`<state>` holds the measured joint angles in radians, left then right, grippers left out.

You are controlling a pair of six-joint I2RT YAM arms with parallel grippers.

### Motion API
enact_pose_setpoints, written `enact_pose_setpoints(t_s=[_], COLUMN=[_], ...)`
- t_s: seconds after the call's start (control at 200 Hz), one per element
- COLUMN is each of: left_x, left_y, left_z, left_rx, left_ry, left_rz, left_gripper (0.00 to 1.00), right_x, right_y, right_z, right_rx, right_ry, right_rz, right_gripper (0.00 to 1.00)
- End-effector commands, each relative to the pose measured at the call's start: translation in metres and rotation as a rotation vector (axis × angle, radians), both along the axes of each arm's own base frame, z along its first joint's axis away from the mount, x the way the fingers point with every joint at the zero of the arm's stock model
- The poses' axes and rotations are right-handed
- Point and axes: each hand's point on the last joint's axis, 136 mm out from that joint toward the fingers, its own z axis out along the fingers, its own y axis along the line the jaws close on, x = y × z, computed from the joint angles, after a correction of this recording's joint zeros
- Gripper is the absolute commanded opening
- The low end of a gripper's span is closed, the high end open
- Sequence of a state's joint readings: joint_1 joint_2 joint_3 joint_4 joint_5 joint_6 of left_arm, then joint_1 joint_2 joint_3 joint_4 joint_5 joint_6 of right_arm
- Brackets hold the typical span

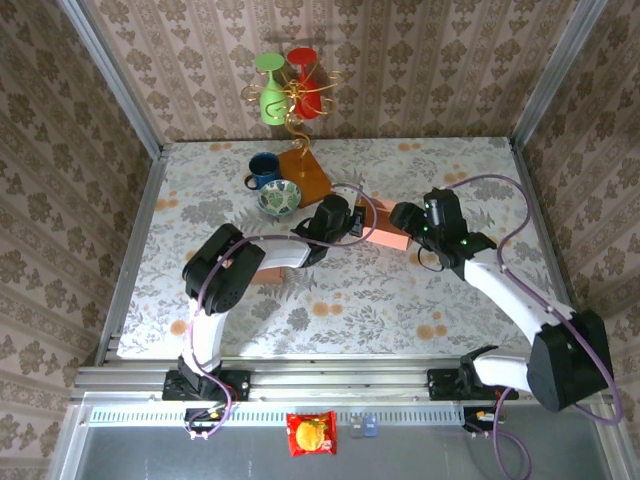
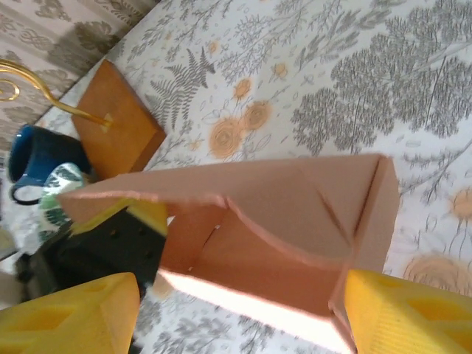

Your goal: Fold the paper box

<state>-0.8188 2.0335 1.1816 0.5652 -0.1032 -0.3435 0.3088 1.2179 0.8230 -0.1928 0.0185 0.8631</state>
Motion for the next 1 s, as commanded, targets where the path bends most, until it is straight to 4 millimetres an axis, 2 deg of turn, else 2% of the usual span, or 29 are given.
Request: enact_pose_setpoints(t_s=[0.0,0.24,0.41,0.545,0.615,0.63,0.7,0.83,0.995], left_x=[-0.004,-0.010,-0.016,-0.019,-0.021,-0.021,-0.024,-0.028,-0.035], left_y=[0.006,0.007,0.009,0.009,0.008,0.008,0.008,0.008,0.011], left_z=[0.006,0.005,0.003,0.003,0.005,0.005,0.004,0.001,-0.002], left_rx=[0.020,0.009,-0.001,-0.001,-0.003,-0.003,-0.005,-0.011,-0.014], left_ry=[-0.023,-0.035,-0.035,-0.039,-0.044,-0.045,-0.045,-0.036,-0.025], left_rz=[0.025,0.023,0.016,0.015,0.010,0.010,0.005,-0.007,-0.017], left_gripper=[0.00,0.00,0.00,0.00,0.00,0.00,0.00,0.01,0.03], right_x=[-0.022,-0.034,-0.019,-0.005,0.003,0.005,0.015,0.022,0.025], right_y=[0.003,-0.016,-0.019,-0.014,-0.025,-0.027,-0.033,-0.039,-0.027], right_z=[-0.008,0.018,0.033,0.025,0.025,0.018,0.010,-0.008,-0.027], right_rx=[0.157,0.222,0.344,0.482,0.453,0.441,0.430,0.380,0.427], right_ry=[0.121,0.268,0.352,0.424,0.426,0.451,0.480,0.574,0.625], right_rz=[-0.091,-0.199,-0.237,-0.284,-0.294,-0.301,-0.275,-0.203,-0.122], right_gripper=[0.78,0.77,0.76,0.71,0.69,0.69,0.68,0.66,0.65])
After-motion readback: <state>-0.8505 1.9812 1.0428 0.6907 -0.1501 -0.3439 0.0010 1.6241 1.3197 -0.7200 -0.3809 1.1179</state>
